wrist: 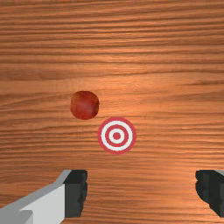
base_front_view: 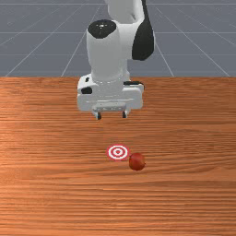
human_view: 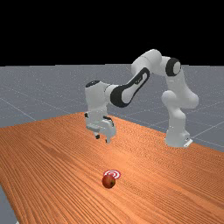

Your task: Pick the apple to the marker

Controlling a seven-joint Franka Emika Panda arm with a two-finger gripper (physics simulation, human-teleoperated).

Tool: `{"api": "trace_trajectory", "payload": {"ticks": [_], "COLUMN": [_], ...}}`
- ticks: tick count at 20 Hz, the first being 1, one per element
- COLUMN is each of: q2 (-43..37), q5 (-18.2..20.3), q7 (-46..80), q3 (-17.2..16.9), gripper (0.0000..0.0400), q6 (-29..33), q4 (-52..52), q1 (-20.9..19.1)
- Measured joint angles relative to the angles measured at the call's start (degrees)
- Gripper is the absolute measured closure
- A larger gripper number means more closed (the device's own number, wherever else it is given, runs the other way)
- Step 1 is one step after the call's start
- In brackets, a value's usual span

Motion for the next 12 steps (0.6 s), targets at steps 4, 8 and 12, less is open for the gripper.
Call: {"api": "trace_trajectory", "payload": {"ticks": [4, 8, 12], "q2": [9.39, 17.08, 19.51], "q5": [0.59, 1.66, 1.58], "q7": [1.19, 3.86, 5.39], "q3": [1.03, 1.79, 2.56], "gripper": [0.0004, 0.0001, 0.0000], "q6": [1.49, 4.20, 4.76], "q4": [6.90, 11.20, 12.39], "q1": [0.49, 1.31, 3.19]}}
